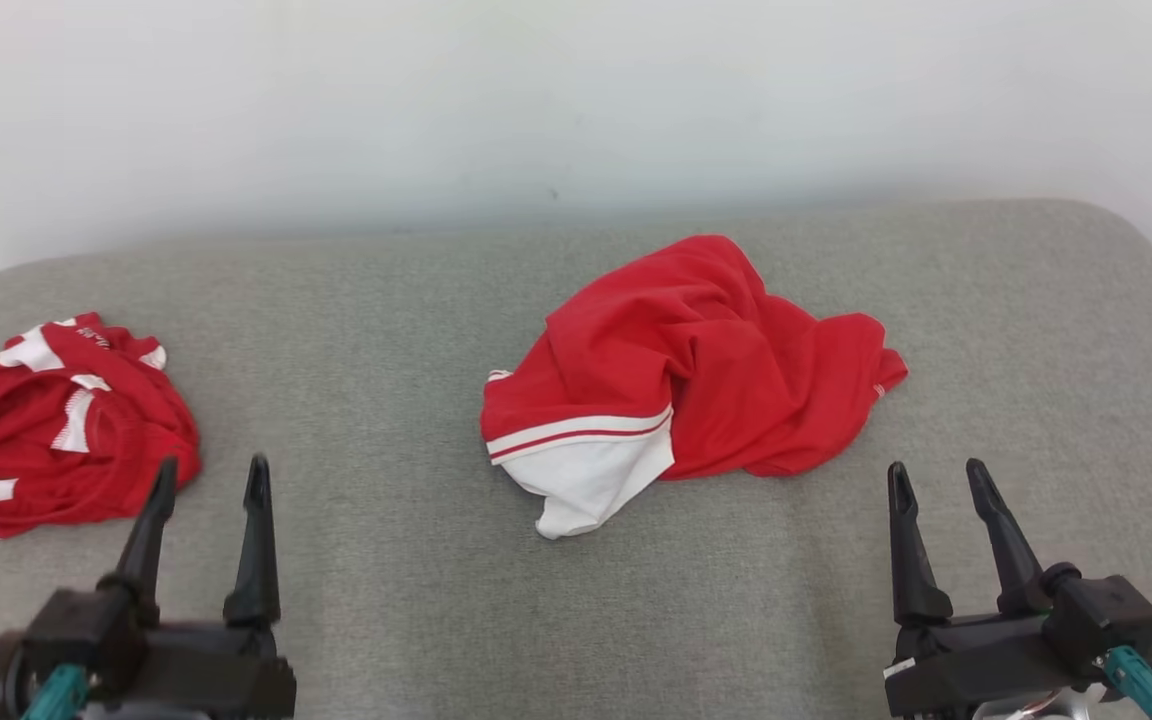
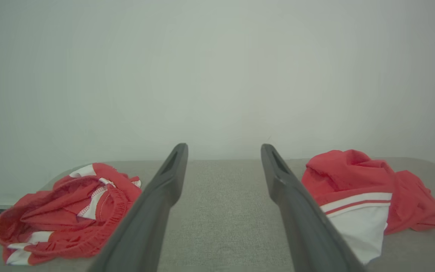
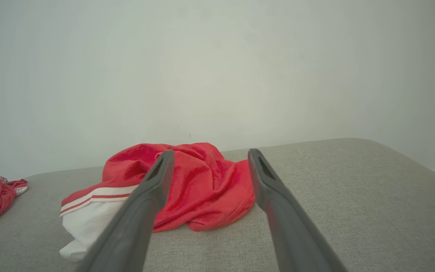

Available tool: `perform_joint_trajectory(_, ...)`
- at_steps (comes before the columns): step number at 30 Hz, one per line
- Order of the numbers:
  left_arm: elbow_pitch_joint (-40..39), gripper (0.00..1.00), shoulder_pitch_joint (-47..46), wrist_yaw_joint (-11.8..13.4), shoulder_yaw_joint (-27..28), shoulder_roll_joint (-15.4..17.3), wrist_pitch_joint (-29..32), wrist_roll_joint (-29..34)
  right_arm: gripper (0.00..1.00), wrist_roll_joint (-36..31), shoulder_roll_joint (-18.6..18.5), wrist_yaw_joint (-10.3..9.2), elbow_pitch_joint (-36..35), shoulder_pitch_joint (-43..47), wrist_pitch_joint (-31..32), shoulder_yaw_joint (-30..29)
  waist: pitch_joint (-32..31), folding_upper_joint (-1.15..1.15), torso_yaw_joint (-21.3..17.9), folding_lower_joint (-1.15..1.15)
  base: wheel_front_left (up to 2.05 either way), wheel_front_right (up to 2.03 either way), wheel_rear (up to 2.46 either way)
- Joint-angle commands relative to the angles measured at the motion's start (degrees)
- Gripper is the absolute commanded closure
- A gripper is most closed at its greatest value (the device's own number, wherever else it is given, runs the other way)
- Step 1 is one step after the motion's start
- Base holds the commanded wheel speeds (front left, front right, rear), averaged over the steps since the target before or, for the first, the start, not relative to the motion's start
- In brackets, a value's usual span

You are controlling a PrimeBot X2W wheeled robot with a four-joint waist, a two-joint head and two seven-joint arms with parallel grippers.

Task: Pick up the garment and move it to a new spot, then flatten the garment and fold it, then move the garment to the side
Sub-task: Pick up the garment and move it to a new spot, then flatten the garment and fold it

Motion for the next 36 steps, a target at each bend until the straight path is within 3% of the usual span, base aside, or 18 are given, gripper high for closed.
perform_joint_trajectory(1,-0.47,0.00,1.94,-0.57,0.74,-0.63,-0.05,0.62,0.00,-0.39,-0.01,-0.12,0.04,0.84,-0.03,0.19,-0.98,0.00,1.03,0.01,0.00,0.00,0.00)
perform_joint_trajectory(11,0.28,0.00,6.15,-3.54,4.95,-4.87,-0.05,3.62,0.00,-1.04,-0.81,-0.12,0.47,2.36,-0.03,0.12,-0.50,0.00,2.94,0.01,0.00,0.00,0.00)
perform_joint_trajectory(19,3.03,0.00,6.40,-5.34,6.47,-5.95,-0.05,5.31,0.00,-0.95,-1.24,-0.12,1.30,2.81,-0.03,0.28,-0.02,0.00,2.88,0.01,0.00,0.00,0.00)
perform_joint_trajectory(36,5.01,0.00,5.22,-6.79,8.00,-7.49,-0.05,7.05,0.00,-0.68,-0.89,-0.12,2.36,2.39,-0.03,0.81,0.37,0.00,3.15,0.01,0.00,0.00,0.00)
